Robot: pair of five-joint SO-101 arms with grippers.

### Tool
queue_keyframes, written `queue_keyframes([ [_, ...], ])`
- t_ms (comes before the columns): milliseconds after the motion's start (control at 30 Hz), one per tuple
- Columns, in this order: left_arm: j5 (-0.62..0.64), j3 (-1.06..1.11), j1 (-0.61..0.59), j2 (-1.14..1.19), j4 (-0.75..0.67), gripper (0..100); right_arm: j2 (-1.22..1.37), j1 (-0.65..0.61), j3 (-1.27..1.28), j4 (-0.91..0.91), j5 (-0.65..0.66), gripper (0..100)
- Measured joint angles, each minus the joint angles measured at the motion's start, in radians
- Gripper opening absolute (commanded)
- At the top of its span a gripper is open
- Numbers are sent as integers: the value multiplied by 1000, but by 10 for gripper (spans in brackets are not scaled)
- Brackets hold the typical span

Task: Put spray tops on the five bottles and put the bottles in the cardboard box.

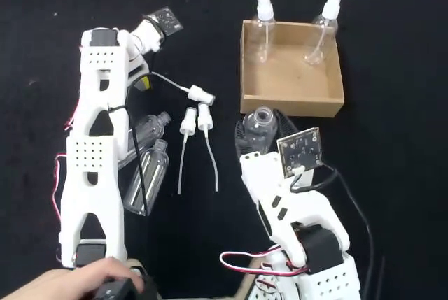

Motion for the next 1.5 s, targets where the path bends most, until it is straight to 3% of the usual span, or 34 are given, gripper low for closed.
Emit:
queue_keyframes([
  [933,-3,-5,43,57,-68,277,0,0,0,0,0,191],
  [1167,-3,-9,48,58,-61,145,0,0,0,0,0,191],
  [1500,-3,-12,52,61,9,137,0,0,0,0,0,191],
])
